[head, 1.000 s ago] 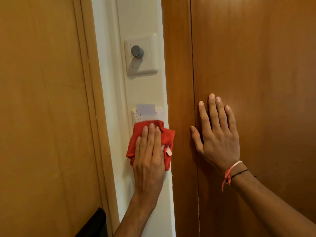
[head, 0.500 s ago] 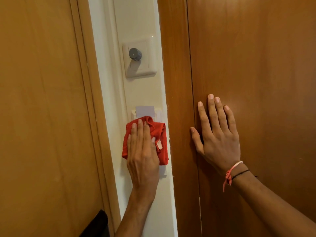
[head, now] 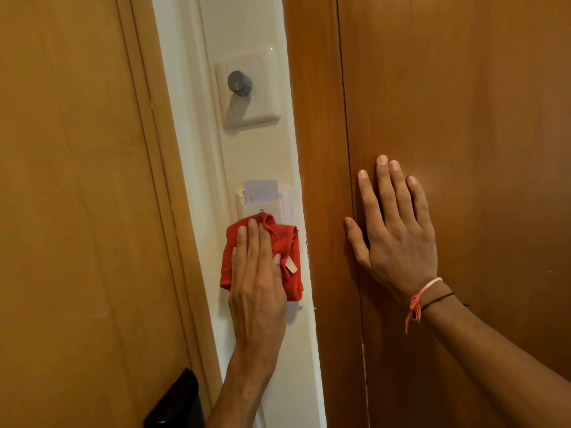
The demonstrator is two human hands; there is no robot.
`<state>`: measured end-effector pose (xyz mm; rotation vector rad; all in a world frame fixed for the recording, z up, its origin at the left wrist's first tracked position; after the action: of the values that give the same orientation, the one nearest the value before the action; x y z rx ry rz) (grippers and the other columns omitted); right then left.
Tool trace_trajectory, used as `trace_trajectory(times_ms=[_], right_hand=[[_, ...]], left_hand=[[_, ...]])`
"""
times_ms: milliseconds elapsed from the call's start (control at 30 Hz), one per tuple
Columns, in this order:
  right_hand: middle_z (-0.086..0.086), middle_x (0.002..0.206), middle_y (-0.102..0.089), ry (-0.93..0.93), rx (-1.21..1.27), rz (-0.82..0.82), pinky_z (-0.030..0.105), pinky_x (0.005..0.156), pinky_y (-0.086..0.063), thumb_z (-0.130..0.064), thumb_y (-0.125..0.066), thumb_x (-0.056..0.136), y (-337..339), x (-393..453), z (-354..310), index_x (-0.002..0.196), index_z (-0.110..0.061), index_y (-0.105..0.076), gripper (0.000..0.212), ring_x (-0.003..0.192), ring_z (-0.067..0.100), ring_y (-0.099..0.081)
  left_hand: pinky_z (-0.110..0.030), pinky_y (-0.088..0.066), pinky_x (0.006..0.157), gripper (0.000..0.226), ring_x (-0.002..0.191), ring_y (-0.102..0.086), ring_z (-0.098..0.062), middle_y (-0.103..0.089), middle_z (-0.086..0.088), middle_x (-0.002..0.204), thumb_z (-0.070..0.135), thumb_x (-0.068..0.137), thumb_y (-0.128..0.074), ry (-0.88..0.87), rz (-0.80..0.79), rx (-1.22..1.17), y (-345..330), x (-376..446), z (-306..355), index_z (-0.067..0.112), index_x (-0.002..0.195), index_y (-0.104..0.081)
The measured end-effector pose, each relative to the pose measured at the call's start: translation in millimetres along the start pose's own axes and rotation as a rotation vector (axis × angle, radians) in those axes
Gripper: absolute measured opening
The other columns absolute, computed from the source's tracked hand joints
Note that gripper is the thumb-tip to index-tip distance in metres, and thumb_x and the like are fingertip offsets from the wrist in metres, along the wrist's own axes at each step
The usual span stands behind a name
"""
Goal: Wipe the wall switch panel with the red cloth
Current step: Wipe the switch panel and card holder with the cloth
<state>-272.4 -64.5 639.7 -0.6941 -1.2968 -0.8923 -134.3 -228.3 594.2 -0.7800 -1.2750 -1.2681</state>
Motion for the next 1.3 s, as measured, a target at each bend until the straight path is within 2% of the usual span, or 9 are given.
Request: trace_trajectory(times_ms=[200,433,567,733,900,1000,1133,1233,1300], right_hand=[[0.019,0.174,-0.022,0.001,-0.007,0.002,0.050,0.133,-0.018,-0.053,-0.034,0.107,0,0,0,0.166,-0.011,-0.025,0.073,0.162,0.036,-0.020],[0.020,0.173,-0.023,0.001,-0.008,0.003,0.052,0.132,-0.022,-0.051,-0.036,0.107,2,0,0,0.165,-0.009,-0.026,0.073,0.162,0.036,-0.022],[0.021,0.173,-0.022,0.005,-0.013,0.010,0.052,0.132,-0.023,-0.051,-0.037,0.107,2,0,0,0.165,-0.009,-0.026,0.073,0.162,0.036,-0.022],[0.020,0.173,-0.024,0.013,-0.004,0.013,0.052,0.131,-0.024,-0.051,-0.037,0.106,2,-1,2,0.165,-0.009,-0.029,0.073,0.162,0.036,-0.023],[0.020,0.173,-0.023,0.006,-0.014,0.010,0.051,0.132,-0.021,-0.052,-0.036,0.106,1,-1,1,0.165,-0.009,-0.027,0.073,0.162,0.036,-0.021],[0.019,0.173,-0.022,0.007,-0.010,0.006,0.050,0.133,-0.017,-0.052,-0.035,0.106,0,-1,0,0.165,-0.010,-0.027,0.073,0.162,0.036,-0.020],[0.019,0.174,-0.021,-0.001,-0.019,0.002,0.048,0.134,-0.012,-0.052,-0.036,0.106,-1,0,1,0.166,-0.010,-0.025,0.074,0.163,0.035,-0.017],[0.019,0.174,-0.020,0.008,-0.021,-0.001,0.048,0.134,-0.012,-0.052,-0.037,0.106,-1,-1,1,0.166,-0.010,-0.024,0.075,0.163,0.035,-0.017],[0.019,0.174,-0.020,0.005,-0.014,-0.001,0.048,0.134,-0.014,-0.052,-0.037,0.106,-1,-1,1,0.166,-0.010,-0.024,0.075,0.163,0.035,-0.017]], left_hand=[[-0.052,-0.032,0.110,0.054,0.140,-0.037,-0.033,-0.044,-0.016,0.150,0.030,0.099,-0.044,0.064,0.018,-0.043,1,15,-3,0.005,0.147,-0.037],[-0.057,-0.034,0.109,0.051,0.136,-0.040,-0.038,-0.046,-0.020,0.145,0.036,0.105,-0.022,-0.057,0.014,0.008,-5,-10,8,0.004,0.143,-0.035],[-0.051,-0.035,0.111,0.054,0.137,-0.040,-0.033,-0.049,-0.017,0.144,0.037,0.104,-0.024,-0.344,-0.062,0.125,-9,-19,12,0.004,0.141,-0.045],[-0.053,-0.038,0.110,0.051,0.139,-0.039,-0.033,-0.046,-0.018,0.147,0.036,0.104,-0.032,0.093,0.079,-0.044,-9,6,10,0.005,0.144,-0.039],[-0.055,-0.041,0.108,0.051,0.135,-0.043,-0.036,-0.050,-0.019,0.143,0.036,0.103,-0.036,-0.277,0.021,0.085,-11,-6,-6,0.003,0.142,-0.042],[-0.057,-0.039,0.108,0.052,0.137,-0.041,-0.035,-0.048,-0.019,0.145,0.035,0.102,-0.036,0.001,0.079,-0.006,-4,11,-10,0.005,0.144,-0.038],[-0.054,-0.033,0.111,0.052,0.137,-0.042,-0.037,-0.047,-0.019,0.146,0.035,0.102,-0.037,-0.324,0.010,0.131,-10,3,-5,0.003,0.144,-0.041],[-0.057,-0.039,0.108,0.051,0.136,-0.042,-0.036,-0.048,-0.019,0.145,0.032,0.101,-0.042,-0.066,0.081,0.031,-3,14,-6,0.004,0.143,-0.041],[-0.056,-0.037,0.110,0.050,0.138,-0.041,-0.037,-0.046,-0.019,0.147,0.034,0.103,-0.036,-0.080,0.072,0.053,-5,11,8,0.006,0.144,-0.038]])
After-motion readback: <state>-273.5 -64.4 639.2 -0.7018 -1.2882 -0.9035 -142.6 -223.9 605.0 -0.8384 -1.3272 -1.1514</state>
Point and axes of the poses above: each hand's wrist, its own x-axis towards the middle knuckle, its own y-axis out of the back of the hand, z = x × y, the point moved 2 cm from there along x, towards the middle knuckle
